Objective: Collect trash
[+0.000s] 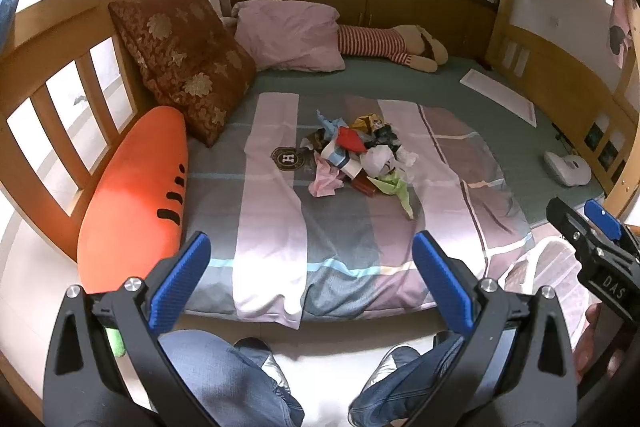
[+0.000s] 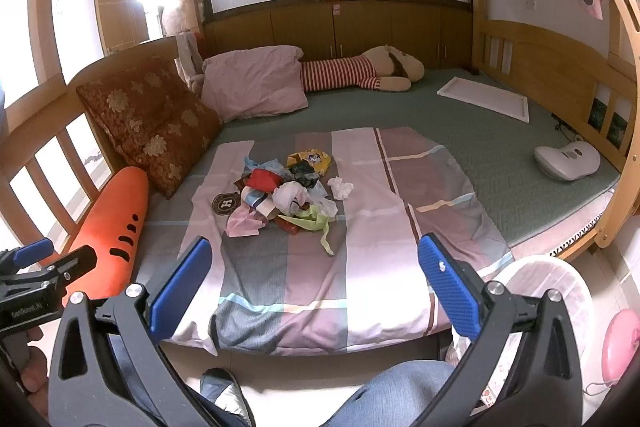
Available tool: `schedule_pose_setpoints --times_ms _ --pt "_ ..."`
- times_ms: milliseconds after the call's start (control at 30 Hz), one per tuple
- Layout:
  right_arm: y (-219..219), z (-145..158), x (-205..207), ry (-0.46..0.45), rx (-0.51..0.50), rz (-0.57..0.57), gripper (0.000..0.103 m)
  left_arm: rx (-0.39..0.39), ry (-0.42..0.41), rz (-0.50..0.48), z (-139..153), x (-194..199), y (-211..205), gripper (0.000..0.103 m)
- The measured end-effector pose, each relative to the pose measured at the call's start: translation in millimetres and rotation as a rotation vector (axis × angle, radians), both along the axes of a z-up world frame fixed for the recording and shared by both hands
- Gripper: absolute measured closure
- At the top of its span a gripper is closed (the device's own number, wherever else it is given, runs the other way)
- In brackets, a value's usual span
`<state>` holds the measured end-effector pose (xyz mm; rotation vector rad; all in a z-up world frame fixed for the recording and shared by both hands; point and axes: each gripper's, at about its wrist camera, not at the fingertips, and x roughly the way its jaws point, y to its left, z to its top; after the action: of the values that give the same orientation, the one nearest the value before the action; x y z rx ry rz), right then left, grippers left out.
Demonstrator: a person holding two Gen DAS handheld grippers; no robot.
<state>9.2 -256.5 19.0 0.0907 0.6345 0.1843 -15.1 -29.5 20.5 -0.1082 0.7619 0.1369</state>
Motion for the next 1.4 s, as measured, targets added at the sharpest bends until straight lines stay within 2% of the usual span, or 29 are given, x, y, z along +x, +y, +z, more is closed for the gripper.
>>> schedule_pose_setpoints --times_ms 467,1100,1400 --pt "-0.1 0.4 0.8 0.003 0.000 0.002 0.003 0.014 -0.005 -0.002 -4.6 -0.6 0.3 0.003" --pt "-0.9 -7.0 5.6 0.028 0.012 0.016 0.003 -0.017 -0.007 -0.014 -12.8 0.0 -1.2 0.003" --pt "-7.4 -35.9 27.0 0.073 0.065 0.059 0.003 -0.012 0.032 -0.033 -32.9 27.7 -0.9 0.003"
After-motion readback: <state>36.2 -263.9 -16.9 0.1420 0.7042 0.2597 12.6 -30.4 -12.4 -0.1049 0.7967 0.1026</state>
